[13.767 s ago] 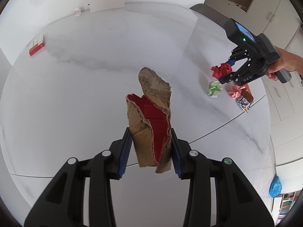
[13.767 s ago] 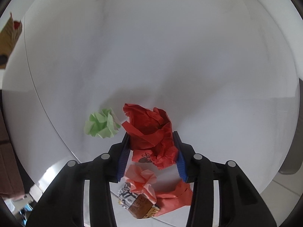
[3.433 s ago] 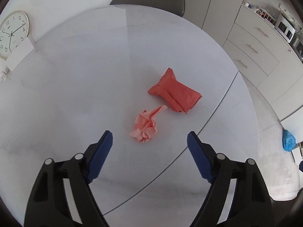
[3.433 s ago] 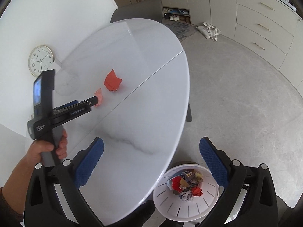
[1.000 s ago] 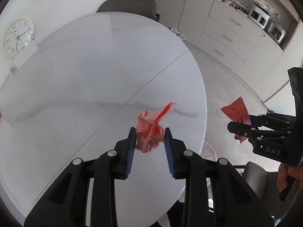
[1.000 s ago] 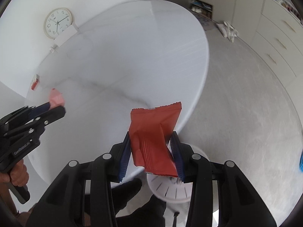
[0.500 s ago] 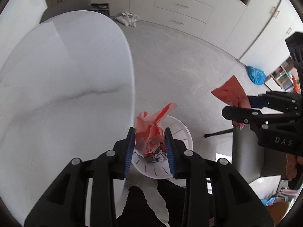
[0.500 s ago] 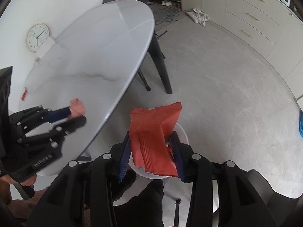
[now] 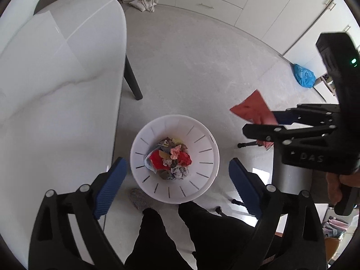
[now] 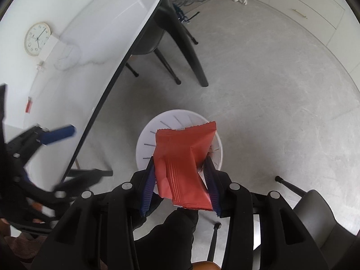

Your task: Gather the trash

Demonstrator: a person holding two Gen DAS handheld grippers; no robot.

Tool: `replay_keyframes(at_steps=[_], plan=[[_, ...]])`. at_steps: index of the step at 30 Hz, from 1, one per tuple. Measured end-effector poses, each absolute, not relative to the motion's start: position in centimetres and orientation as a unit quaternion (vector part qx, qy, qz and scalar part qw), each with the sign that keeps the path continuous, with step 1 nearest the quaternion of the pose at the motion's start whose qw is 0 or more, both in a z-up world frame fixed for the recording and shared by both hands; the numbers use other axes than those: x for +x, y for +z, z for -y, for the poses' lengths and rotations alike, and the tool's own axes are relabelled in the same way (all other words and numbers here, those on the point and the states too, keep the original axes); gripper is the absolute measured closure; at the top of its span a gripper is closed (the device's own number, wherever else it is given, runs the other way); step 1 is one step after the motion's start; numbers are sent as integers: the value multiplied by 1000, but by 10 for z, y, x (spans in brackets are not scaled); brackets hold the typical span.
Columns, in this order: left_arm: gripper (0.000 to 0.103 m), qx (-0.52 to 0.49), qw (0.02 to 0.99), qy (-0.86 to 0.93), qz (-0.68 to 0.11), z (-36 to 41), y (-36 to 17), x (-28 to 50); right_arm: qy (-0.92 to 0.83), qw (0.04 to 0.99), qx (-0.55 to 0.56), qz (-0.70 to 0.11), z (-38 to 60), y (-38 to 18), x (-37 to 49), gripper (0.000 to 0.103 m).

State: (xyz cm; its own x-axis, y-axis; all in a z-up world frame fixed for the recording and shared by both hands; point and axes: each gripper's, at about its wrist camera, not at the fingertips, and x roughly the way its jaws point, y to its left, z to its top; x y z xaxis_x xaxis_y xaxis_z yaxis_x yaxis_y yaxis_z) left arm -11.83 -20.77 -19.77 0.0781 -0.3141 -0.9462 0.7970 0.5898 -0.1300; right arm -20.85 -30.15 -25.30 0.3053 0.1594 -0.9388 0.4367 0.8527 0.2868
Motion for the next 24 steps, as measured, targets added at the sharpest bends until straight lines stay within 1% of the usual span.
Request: replay_keyframes(at_steps=[3, 4, 5, 6, 7, 8, 12, 16, 19, 21, 24], plan=[[13, 208, 722, -375, -543, 194, -183, -113, -63, 764, 255, -590, 291, -273, -196, 59], [12, 202, 730, -365, -542, 188, -179, -109, -54, 763, 254, -592, 289, -281, -194, 53], [12, 195, 736, -357, -541, 182, -175, -105, -43, 760, 252, -598, 284, -289, -190, 35], [10, 191, 741, -349, -541, 177, -172, -101, -36, 756, 246, -606, 276, -300, -183, 25], [9, 188, 747, -338, -541, 170, -169, -97, -37, 754, 238, -611, 270, -308, -180, 12], [8, 185, 752, -328, -541, 166, -167, -94, -37, 751, 229, -618, 263, -317, -176, 8], [8, 178, 755, -292, -559, 147, -174, -81, -19, 718, 227, -657, 242, -354, -159, 4], [8, 165, 757, -263, -576, 127, -179, -70, -25, 710, 223, -667, 235, -360, -149, 3], [8, 142, 770, -243, -573, 109, -168, -60, -33, 720, 215, -659, 233, -341, -143, 3], [8, 133, 786, -227, -560, 101, -155, -53, -42, 735, 206, -645, 234, -314, -134, 3], [8, 125, 820, -194, -523, 84, -120, -35, -51, 759, 193, -620, 234, -264, -118, 3]])
